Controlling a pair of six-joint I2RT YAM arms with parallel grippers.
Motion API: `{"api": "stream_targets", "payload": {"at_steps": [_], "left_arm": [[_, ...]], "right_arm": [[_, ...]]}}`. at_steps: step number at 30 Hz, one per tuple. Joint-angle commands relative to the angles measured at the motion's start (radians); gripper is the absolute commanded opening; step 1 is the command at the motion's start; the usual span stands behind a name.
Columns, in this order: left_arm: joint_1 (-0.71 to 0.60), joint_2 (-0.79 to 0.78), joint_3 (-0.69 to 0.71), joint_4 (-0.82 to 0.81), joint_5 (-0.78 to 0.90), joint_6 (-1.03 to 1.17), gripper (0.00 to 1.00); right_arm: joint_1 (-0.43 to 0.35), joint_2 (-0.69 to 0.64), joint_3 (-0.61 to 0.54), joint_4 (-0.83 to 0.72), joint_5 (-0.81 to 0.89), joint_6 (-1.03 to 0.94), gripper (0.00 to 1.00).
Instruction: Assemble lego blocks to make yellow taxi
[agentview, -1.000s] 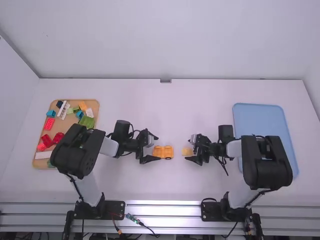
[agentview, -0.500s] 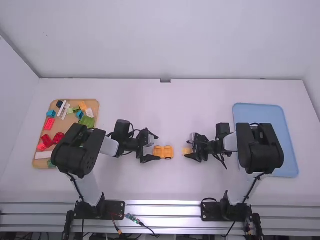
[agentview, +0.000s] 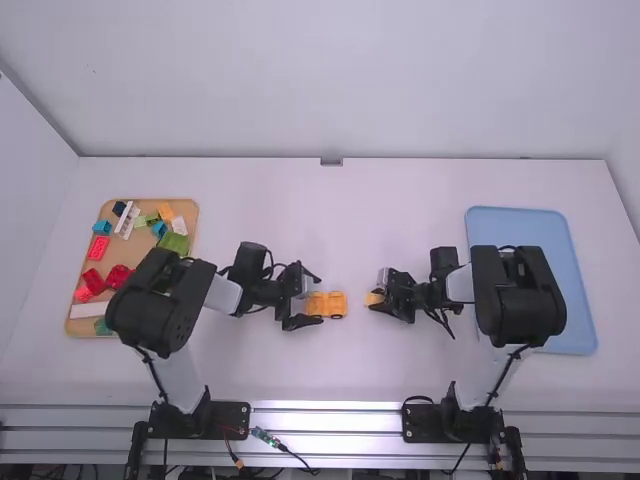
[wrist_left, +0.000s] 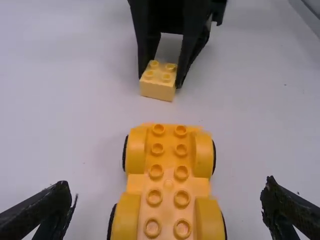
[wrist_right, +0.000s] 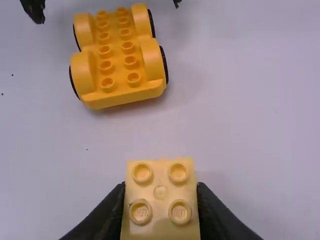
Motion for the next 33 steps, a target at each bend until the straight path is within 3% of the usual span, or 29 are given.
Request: {"api": "stream_targets", "payload": {"at_steps": [1,14,21,27,28,29,33], "left_arm": [[-0.021,0.02,-0.003,-0.001,-0.031,0.023,0.99],[-0.026,0.101,0.006,0.085,-0.056,-0.009,0.99],[-0.043,0.135,0.008,0.155,-0.04,-0.012,1.0],[-0.082,0.14,0.015,0.151,-0.113,-0.012,0.82],[-0.085,0.14,0.02,0.146,-0.111,-0.011,0.71],[-0.085,0.14,0.022,0.144,-0.111,-0.012,0.66],[-0.085,0.14,0.021,0.146,-0.113,-0.011,0.61]], "right_arm": [[0.002,0.009,0.012,-0.004,-0.032,-0.007,0.27],[0.061,-0.144,0.013,-0.121,-0.055,-0.005,0.22],[0.129,-0.173,0.013,-0.064,-0.091,0.063,0.22],[0.19,-0.173,0.012,0.034,-0.086,0.157,0.2],[0.206,-0.173,0.012,0.038,-0.081,0.158,0.2],[0.216,-0.173,0.013,0.037,-0.082,0.157,0.19],[0.248,-0.173,0.013,0.043,-0.072,0.163,0.19]]}}
